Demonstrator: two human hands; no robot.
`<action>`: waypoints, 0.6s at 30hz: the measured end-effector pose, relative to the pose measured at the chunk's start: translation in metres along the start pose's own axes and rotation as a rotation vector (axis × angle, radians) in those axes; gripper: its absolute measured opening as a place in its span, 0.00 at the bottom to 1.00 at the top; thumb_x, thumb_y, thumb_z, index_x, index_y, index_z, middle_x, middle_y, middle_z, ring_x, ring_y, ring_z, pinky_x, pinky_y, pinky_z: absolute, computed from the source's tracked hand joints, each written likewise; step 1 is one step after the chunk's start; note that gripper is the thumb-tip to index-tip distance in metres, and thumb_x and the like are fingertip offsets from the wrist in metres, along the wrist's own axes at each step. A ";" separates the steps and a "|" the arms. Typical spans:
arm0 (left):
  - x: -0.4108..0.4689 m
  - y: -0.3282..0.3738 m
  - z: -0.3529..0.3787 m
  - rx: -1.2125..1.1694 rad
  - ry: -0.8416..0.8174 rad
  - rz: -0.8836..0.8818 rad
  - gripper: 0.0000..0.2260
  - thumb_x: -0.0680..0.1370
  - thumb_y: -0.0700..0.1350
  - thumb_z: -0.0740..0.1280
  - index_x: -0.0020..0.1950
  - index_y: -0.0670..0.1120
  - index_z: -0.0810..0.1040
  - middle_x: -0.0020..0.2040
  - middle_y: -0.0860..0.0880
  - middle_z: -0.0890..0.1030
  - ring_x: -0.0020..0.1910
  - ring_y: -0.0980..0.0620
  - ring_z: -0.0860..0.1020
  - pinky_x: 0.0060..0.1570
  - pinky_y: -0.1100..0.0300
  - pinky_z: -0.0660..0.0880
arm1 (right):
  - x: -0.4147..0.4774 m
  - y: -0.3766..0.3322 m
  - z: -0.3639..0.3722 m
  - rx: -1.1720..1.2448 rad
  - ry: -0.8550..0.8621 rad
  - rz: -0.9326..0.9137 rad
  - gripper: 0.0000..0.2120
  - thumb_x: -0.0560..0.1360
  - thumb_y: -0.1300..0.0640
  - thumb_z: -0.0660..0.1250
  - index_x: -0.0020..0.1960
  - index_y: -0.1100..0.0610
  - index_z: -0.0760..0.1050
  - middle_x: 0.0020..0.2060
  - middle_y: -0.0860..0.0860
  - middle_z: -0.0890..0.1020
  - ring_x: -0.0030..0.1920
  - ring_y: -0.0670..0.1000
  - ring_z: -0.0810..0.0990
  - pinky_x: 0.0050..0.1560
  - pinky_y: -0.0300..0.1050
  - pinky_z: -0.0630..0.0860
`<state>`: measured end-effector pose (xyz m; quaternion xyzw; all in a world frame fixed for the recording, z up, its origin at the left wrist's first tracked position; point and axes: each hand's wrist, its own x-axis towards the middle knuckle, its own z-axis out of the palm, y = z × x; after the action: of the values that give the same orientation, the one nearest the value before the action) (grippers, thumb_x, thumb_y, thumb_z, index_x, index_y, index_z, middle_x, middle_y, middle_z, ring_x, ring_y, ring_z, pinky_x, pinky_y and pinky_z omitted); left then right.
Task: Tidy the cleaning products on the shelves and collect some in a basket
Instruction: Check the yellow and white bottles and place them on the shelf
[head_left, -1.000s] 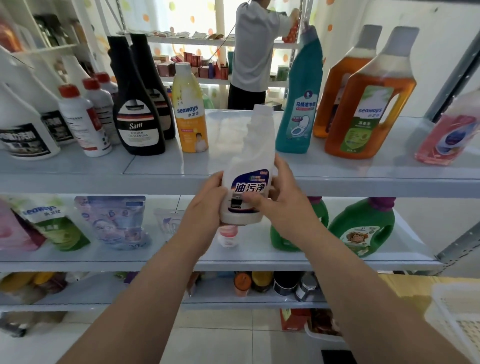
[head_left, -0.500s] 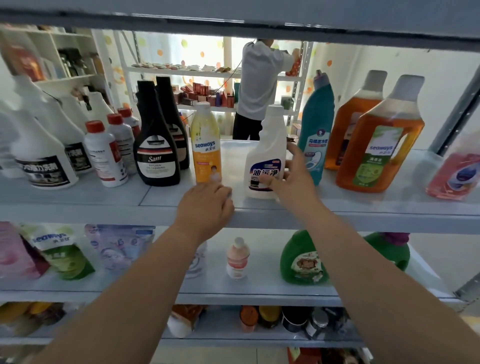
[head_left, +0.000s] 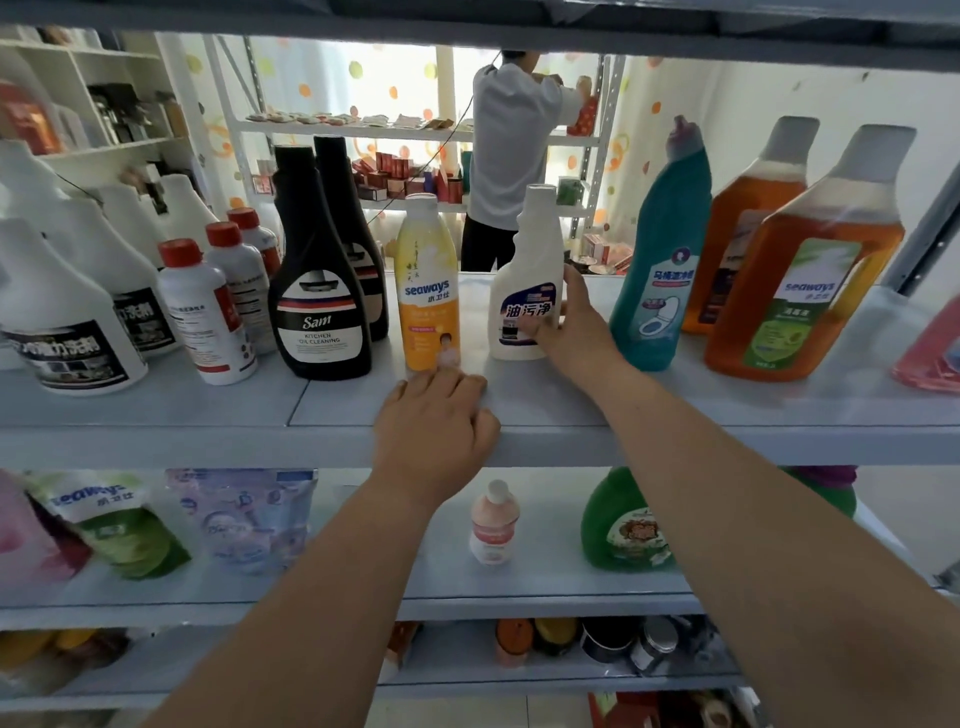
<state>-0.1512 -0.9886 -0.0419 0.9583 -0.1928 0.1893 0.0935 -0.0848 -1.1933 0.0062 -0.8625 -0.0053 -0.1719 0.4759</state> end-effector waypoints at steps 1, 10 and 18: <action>0.001 0.000 0.001 0.000 -0.003 0.000 0.22 0.81 0.53 0.53 0.70 0.51 0.76 0.68 0.49 0.77 0.65 0.46 0.74 0.66 0.48 0.70 | 0.004 0.001 0.002 -0.009 -0.002 -0.002 0.38 0.79 0.53 0.73 0.81 0.49 0.54 0.57 0.44 0.77 0.56 0.48 0.76 0.57 0.44 0.71; 0.001 -0.002 0.003 -0.019 0.007 -0.006 0.27 0.79 0.55 0.47 0.69 0.51 0.77 0.69 0.47 0.78 0.64 0.45 0.74 0.66 0.48 0.71 | 0.013 0.005 0.017 -0.022 0.035 0.022 0.36 0.81 0.53 0.70 0.81 0.50 0.54 0.65 0.49 0.79 0.60 0.50 0.77 0.62 0.48 0.73; 0.003 -0.002 0.005 -0.044 0.007 0.002 0.26 0.78 0.55 0.48 0.66 0.50 0.78 0.72 0.45 0.75 0.63 0.44 0.75 0.63 0.48 0.73 | 0.005 0.006 0.011 0.035 0.007 0.100 0.35 0.81 0.53 0.70 0.81 0.46 0.54 0.62 0.46 0.78 0.64 0.55 0.80 0.61 0.46 0.74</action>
<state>-0.1465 -0.9886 -0.0454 0.9551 -0.1973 0.1886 0.1151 -0.0757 -1.1884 -0.0019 -0.8526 0.0365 -0.1507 0.4991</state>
